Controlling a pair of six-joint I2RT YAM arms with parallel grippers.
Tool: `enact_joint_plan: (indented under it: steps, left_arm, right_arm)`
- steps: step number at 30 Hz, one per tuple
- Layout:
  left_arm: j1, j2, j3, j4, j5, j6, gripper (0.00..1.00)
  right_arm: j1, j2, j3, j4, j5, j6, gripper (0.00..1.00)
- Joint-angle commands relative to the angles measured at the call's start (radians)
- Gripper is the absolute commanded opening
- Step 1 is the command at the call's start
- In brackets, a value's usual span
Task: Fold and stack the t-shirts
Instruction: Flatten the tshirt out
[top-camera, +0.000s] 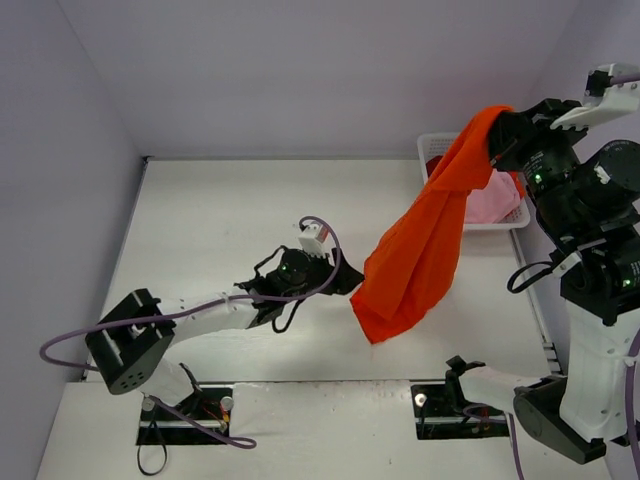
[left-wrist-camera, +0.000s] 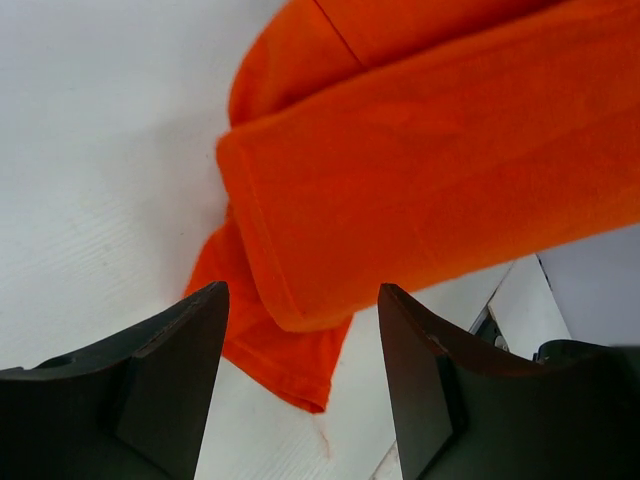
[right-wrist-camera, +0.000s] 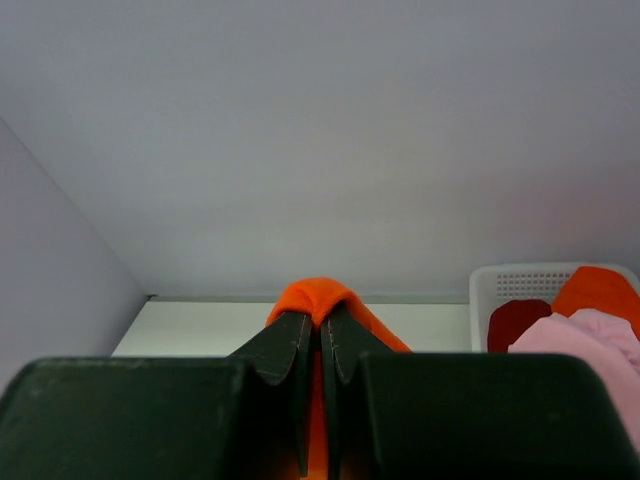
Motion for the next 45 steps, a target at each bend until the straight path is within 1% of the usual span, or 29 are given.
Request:
enact_joint_plan:
  steps: [1,7,13,17,21,24,30,34,38,43,45]
  left_arm:
    - [-0.019,0.037,0.078,0.222,0.019,-0.007,0.56]
    - [-0.030,0.191,0.096,0.389,0.051,-0.029,0.56]
    - [-0.035,0.336,0.128,0.485,0.056,-0.042,0.56]
    - [-0.035,0.369,0.168,0.488,0.056,-0.024,0.56]
    - [-0.027,0.367,0.194,0.466,0.057,-0.004,0.56]
    - [-0.013,0.370,0.201,0.480,0.073,-0.009,0.56]
    - [-0.001,0.415,0.216,0.552,0.113,-0.056,0.56]
    - [-0.001,0.474,0.227,0.617,0.130,-0.101,0.56]
    - [-0.002,0.531,0.236,0.704,0.146,-0.183,0.56]
    - [-0.033,0.554,0.254,0.713,0.151,-0.204,0.55]
    - [-0.039,0.550,0.254,0.715,0.148,-0.207,0.51]
  right_arm:
    - [-0.006,-0.022,0.033,0.118,-0.002,0.017,0.00]
    - [-0.005,-0.030,0.037,0.118,-0.006,0.020,0.00]
    - [-0.005,-0.033,0.044,0.118,-0.011,0.022,0.00]
    - [-0.006,-0.044,0.042,0.113,-0.011,0.014,0.00]
    - [-0.005,-0.053,0.033,0.108,-0.008,0.005,0.00]
    - [-0.005,-0.059,0.022,0.107,-0.008,0.005,0.00]
    - [-0.005,-0.056,0.007,0.107,-0.006,0.006,0.00]
    - [-0.005,-0.055,0.005,0.107,-0.003,0.006,0.00]
    - [-0.005,-0.052,0.007,0.107,0.004,0.005,0.00]
    - [-0.005,-0.045,0.002,0.107,0.006,0.002,0.00]
    - [-0.005,-0.047,-0.002,0.107,0.011,0.002,0.00]
